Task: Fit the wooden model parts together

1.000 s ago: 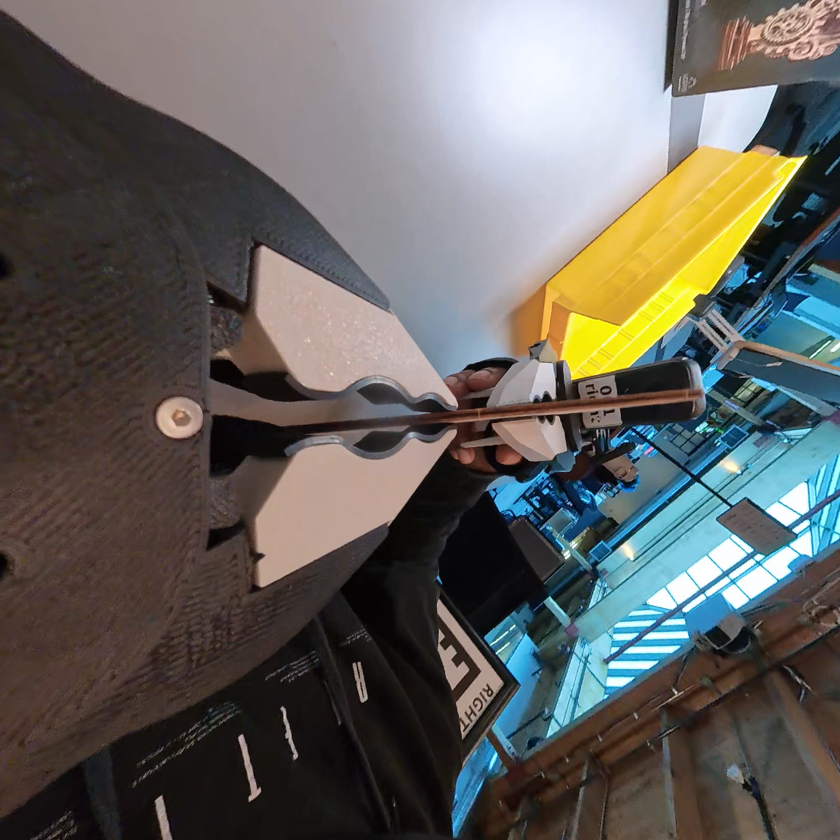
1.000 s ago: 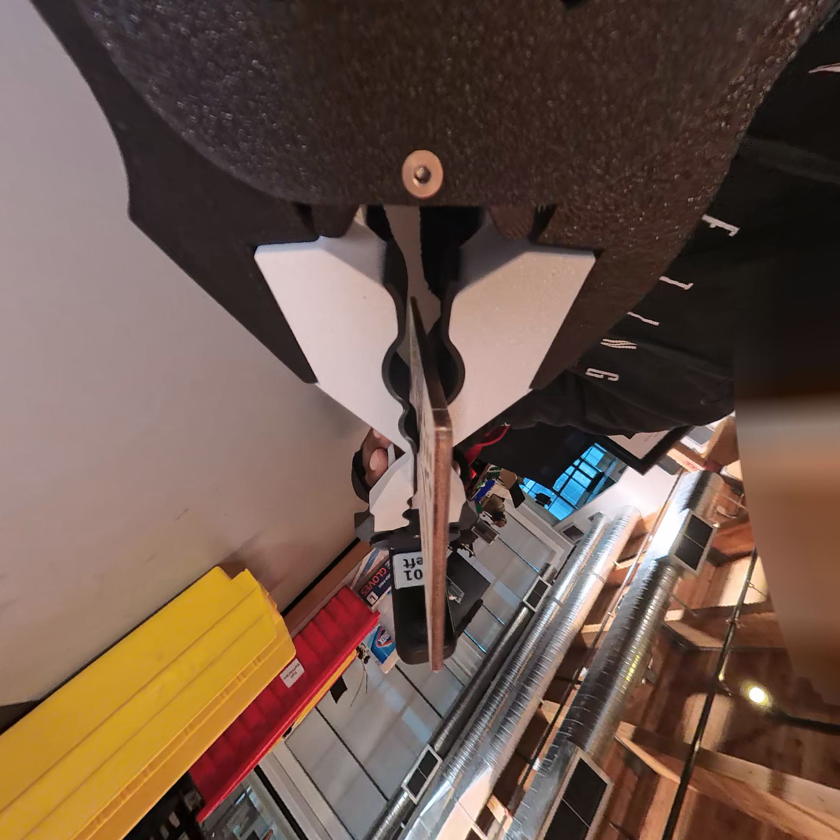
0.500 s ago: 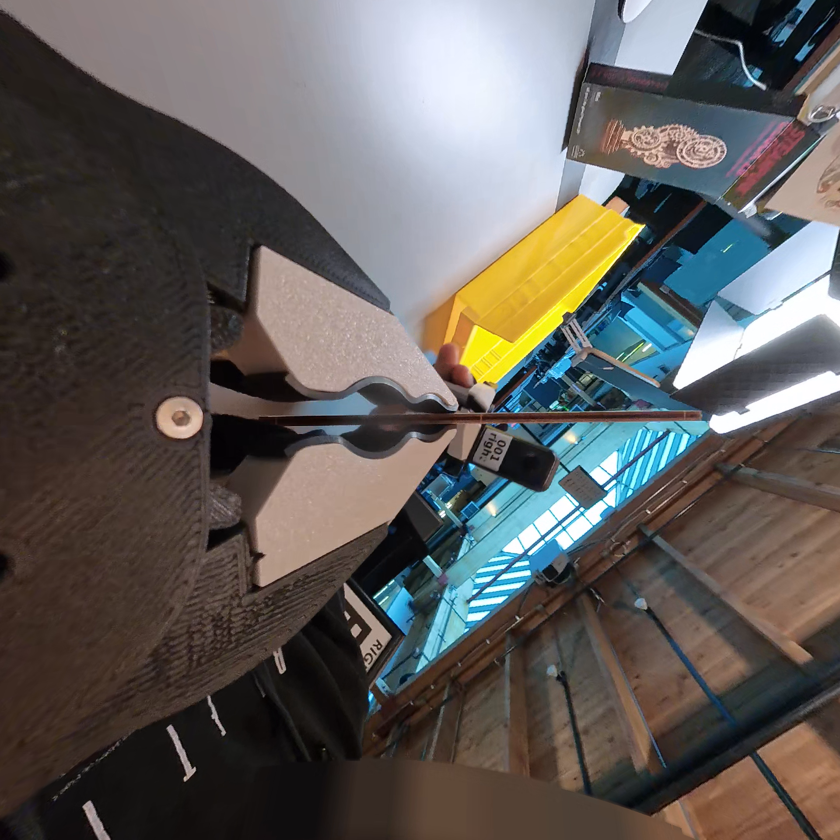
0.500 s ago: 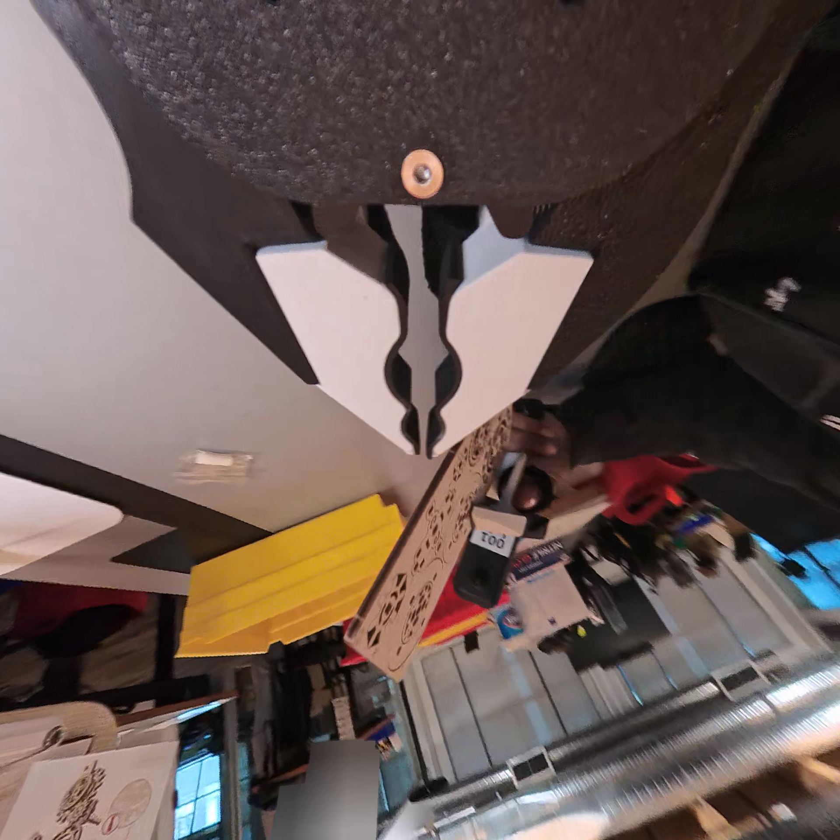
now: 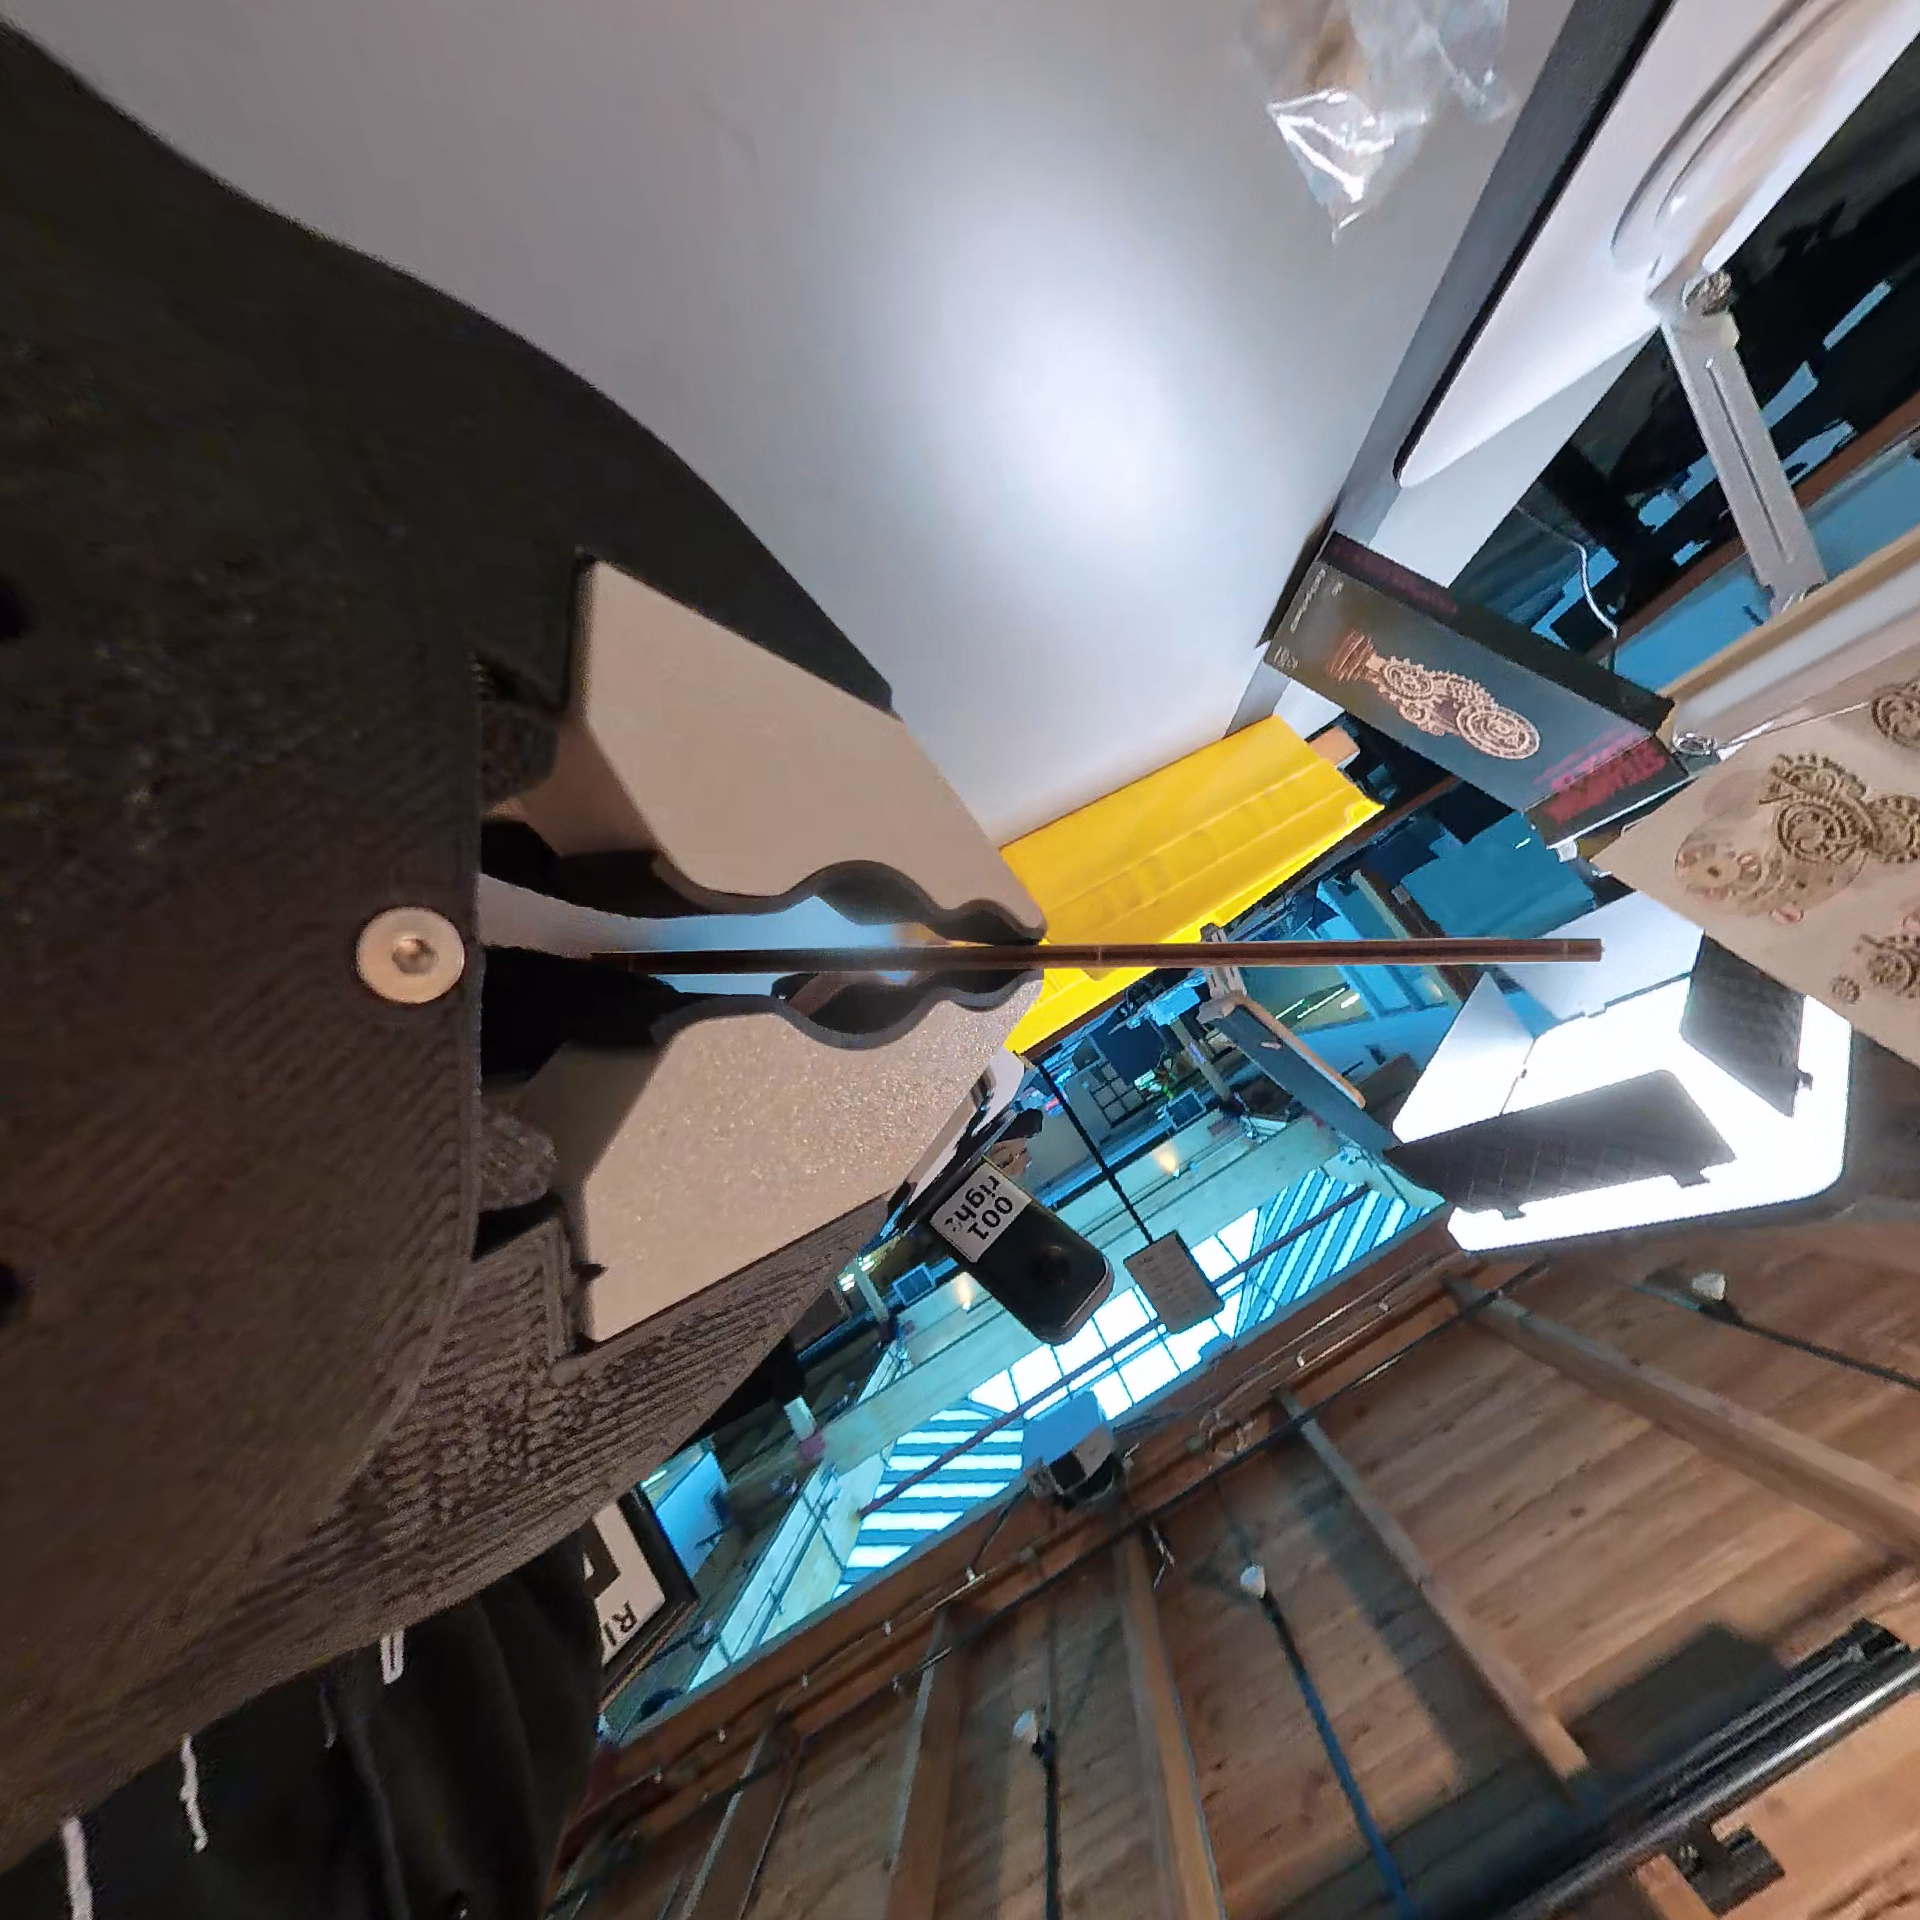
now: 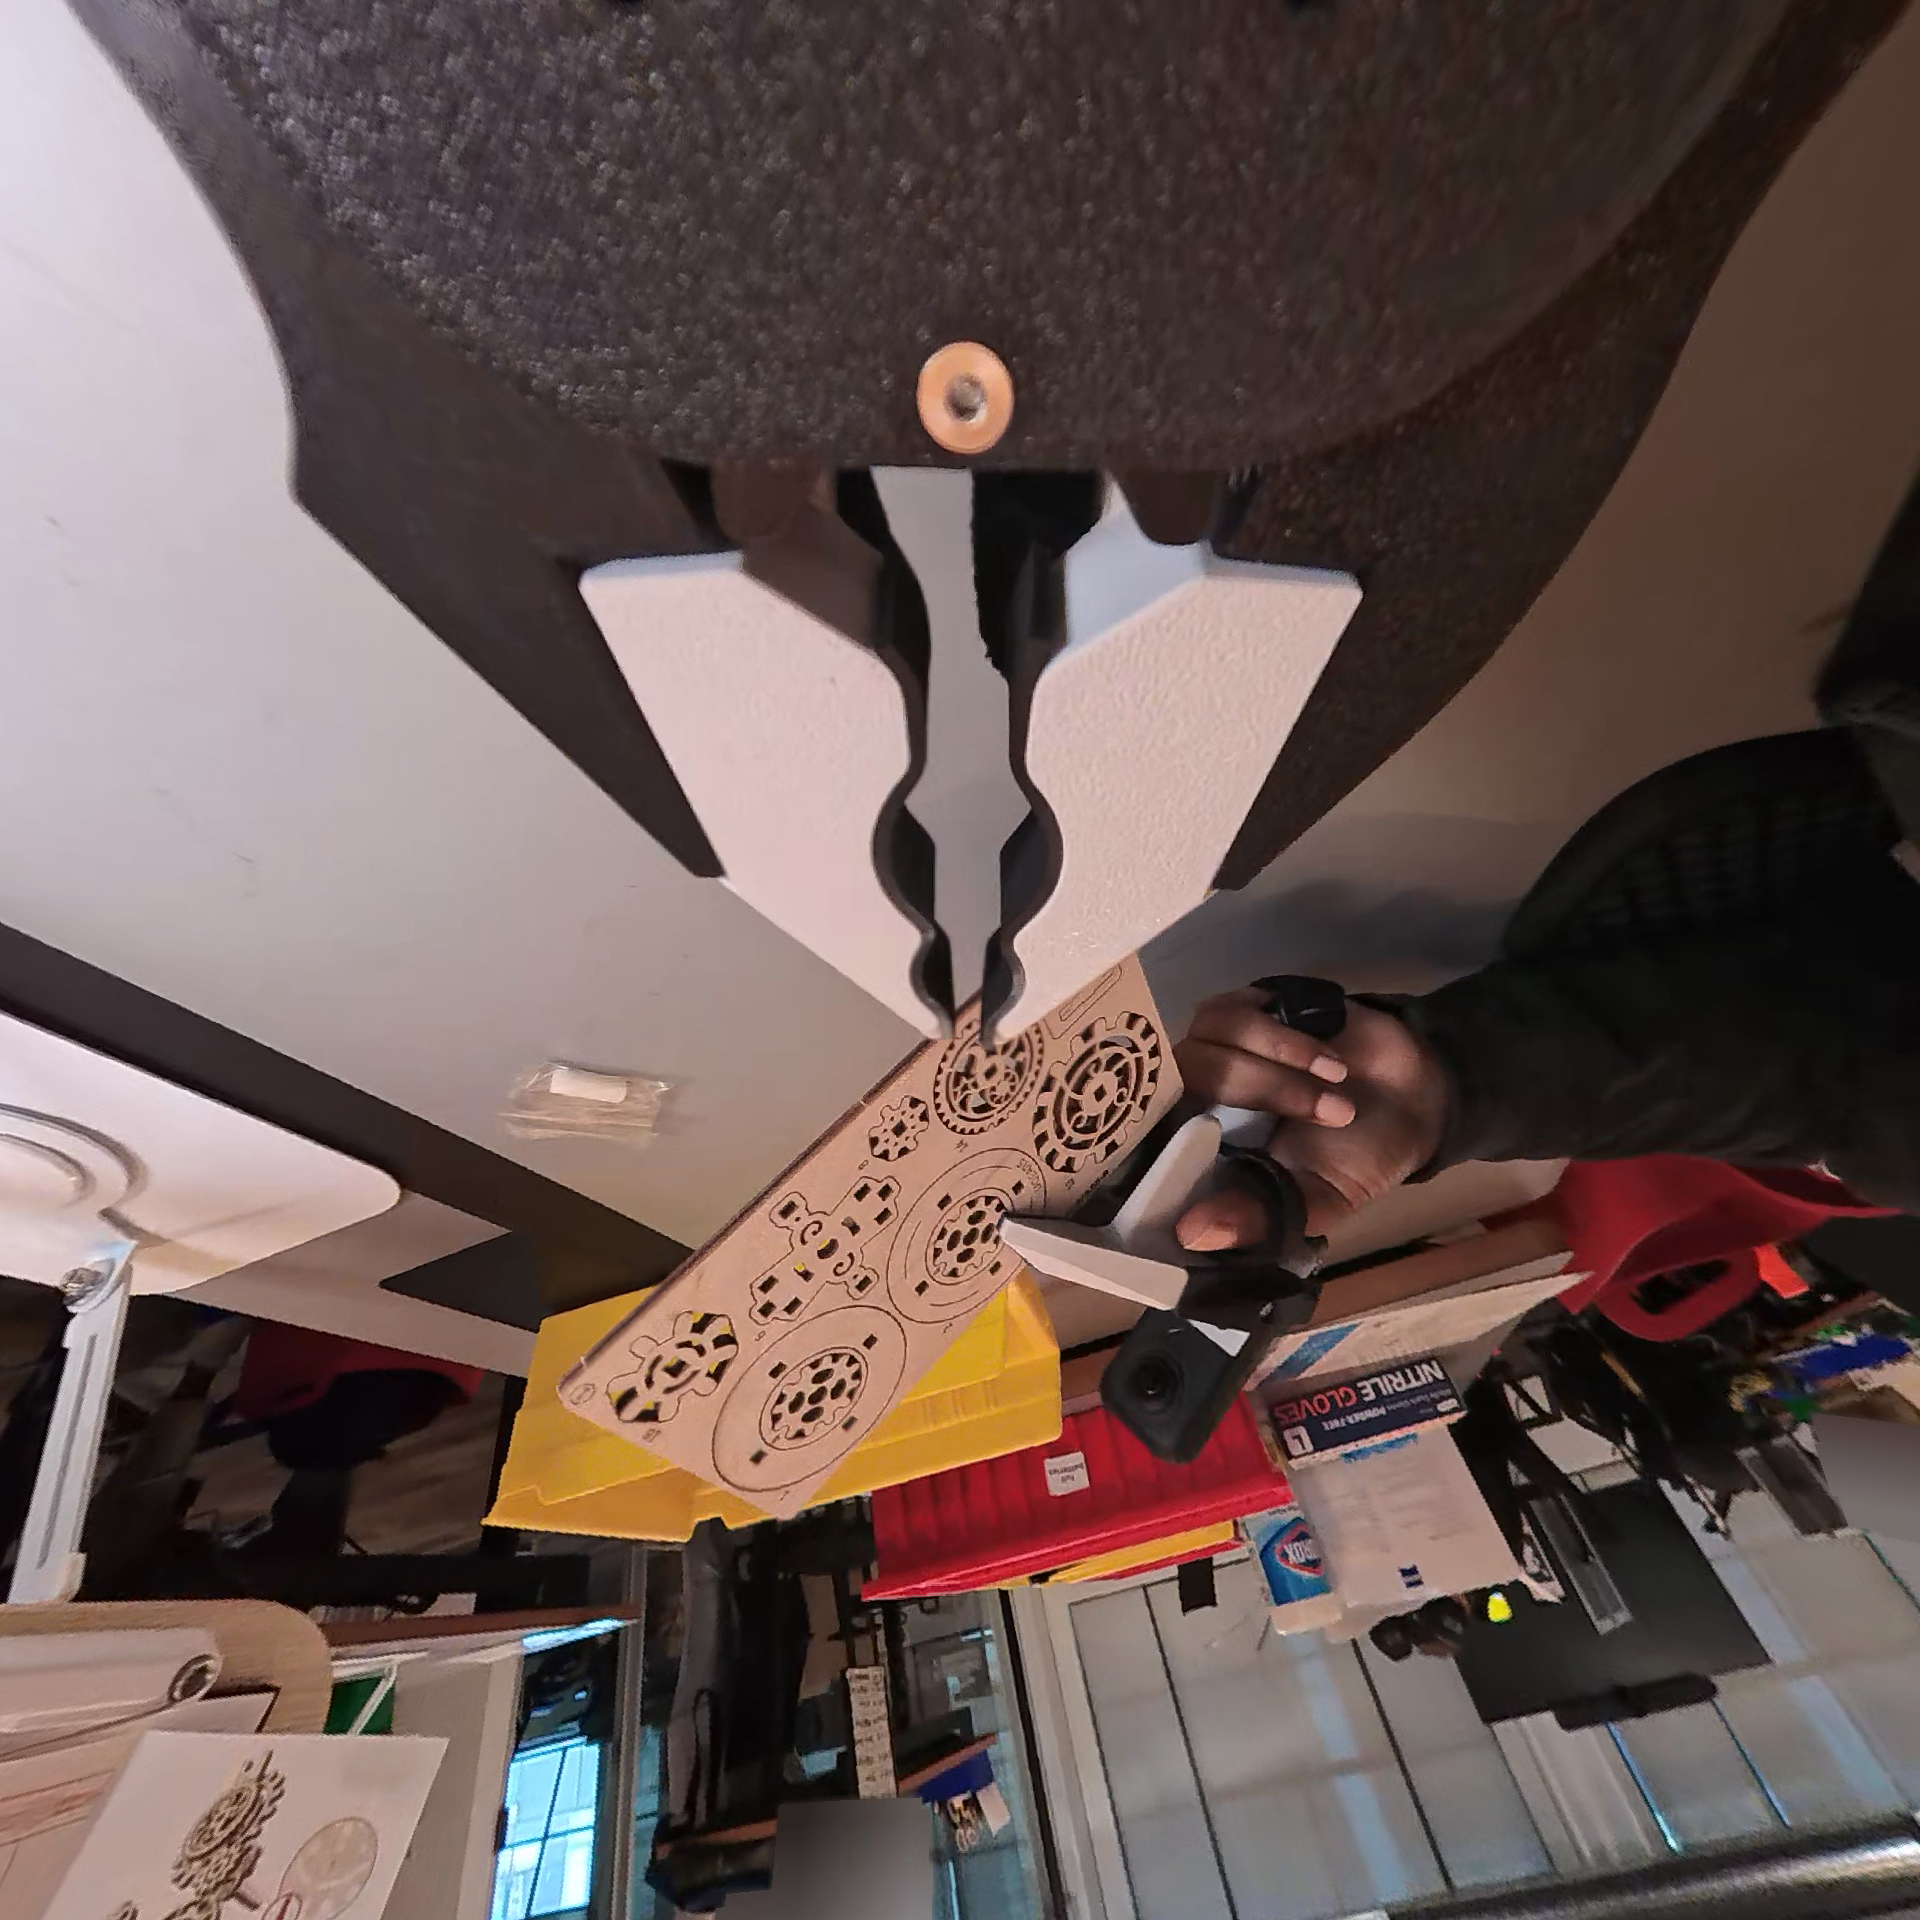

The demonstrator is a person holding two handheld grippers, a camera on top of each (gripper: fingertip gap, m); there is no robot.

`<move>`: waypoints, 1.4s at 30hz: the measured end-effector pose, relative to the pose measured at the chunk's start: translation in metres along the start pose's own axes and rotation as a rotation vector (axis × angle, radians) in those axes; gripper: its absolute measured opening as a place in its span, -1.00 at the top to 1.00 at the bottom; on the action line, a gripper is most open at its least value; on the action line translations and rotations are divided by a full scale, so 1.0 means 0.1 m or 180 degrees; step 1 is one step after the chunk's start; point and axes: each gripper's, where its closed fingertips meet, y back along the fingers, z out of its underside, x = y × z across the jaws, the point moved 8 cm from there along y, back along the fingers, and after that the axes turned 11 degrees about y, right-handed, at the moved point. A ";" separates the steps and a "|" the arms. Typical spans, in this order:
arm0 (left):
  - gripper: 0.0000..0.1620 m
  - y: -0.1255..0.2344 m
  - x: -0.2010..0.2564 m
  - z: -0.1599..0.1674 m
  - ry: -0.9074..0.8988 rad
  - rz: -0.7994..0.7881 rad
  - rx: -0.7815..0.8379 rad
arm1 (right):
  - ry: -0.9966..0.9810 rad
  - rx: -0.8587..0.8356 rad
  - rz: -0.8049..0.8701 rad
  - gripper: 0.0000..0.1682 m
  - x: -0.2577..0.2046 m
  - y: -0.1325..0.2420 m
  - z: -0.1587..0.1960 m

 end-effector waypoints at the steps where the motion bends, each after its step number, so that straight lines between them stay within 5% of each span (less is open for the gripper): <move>1: 0.98 0.00 -0.01 0.00 0.0019 -0.0014 0.0015 | -0.0006 -0.0016 0.0019 0.90 0.00 -0.01 0.01; 6: 0.97 -0.01 -0.04 0.02 0.0094 -0.0070 -0.0012 | -0.0081 -0.0168 0.0041 0.60 -0.01 -0.08 0.06; 9: 0.98 -0.03 -0.05 0.04 0.0201 -0.0016 -0.0049 | -0.0265 -0.0182 -0.0027 0.58 -0.03 -0.15 0.11; 24: 0.94 -0.08 -0.04 0.13 0.0163 0.0052 -0.0296 | -0.1213 -0.0096 -0.0199 0.93 -0.03 -0.25 0.19; 37: 0.82 -0.04 0.03 0.10 -0.1158 -0.0507 -0.0791 | -0.1678 -0.0153 -0.0566 0.99 -0.05 -0.24 0.24; 42: 0.82 0.00 0.03 0.11 -0.1257 -0.0560 -0.1117 | -0.1860 -0.0345 -0.0771 0.99 -0.10 -0.26 0.31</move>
